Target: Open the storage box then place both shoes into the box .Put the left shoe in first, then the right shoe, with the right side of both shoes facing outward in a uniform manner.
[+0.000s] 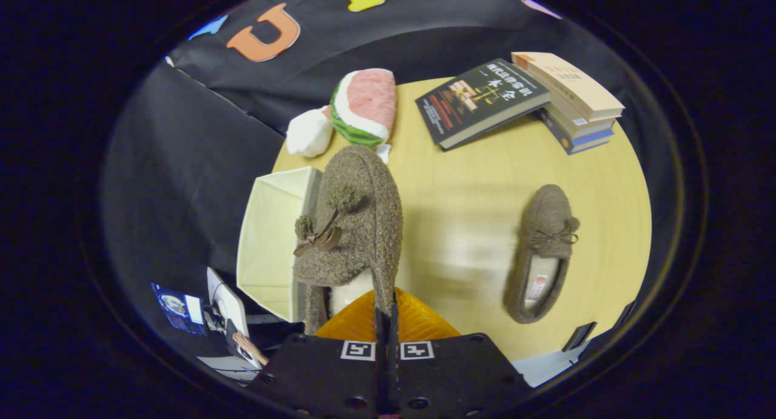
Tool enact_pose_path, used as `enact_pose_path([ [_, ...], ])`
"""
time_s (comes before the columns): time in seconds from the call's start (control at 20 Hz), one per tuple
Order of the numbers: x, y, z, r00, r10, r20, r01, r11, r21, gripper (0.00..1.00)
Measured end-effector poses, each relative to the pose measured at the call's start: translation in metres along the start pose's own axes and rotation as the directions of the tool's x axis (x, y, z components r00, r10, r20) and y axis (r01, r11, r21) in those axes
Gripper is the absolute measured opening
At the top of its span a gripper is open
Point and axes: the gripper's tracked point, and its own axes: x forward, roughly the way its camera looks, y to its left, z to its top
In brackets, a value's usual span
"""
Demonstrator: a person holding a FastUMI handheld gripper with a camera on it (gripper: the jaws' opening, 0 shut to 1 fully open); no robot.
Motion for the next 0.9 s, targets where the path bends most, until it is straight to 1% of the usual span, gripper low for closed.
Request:
enact_pose_path([
  [0.15, 0.01, 0.05, -0.003, 0.999, 0.031, -0.034, -0.033, 0.998, -0.047, 0.0],
  [0.3, 0.031, 0.091, -0.002, 0.997, 0.035, -0.065, -0.039, 0.997, -0.07, 0.0],
  [0.5, 0.068, 0.142, -0.002, 0.992, 0.047, -0.121, -0.045, 0.999, 0.017, 0.0],
  [0.55, 0.08, 0.152, -0.002, 0.991, 0.037, -0.129, -0.032, 0.999, 0.042, 0.01],
  [0.6, 0.095, 0.159, -0.002, 0.991, 0.011, -0.137, -0.002, 0.998, 0.061, 0.0],
  [0.7, 0.126, 0.163, -0.004, 0.986, -0.066, -0.156, 0.079, 0.994, 0.078, 0.0],
  [0.9, 0.181, 0.175, -0.004, 0.966, -0.185, -0.181, 0.207, 0.972, 0.112, 0.0],
])
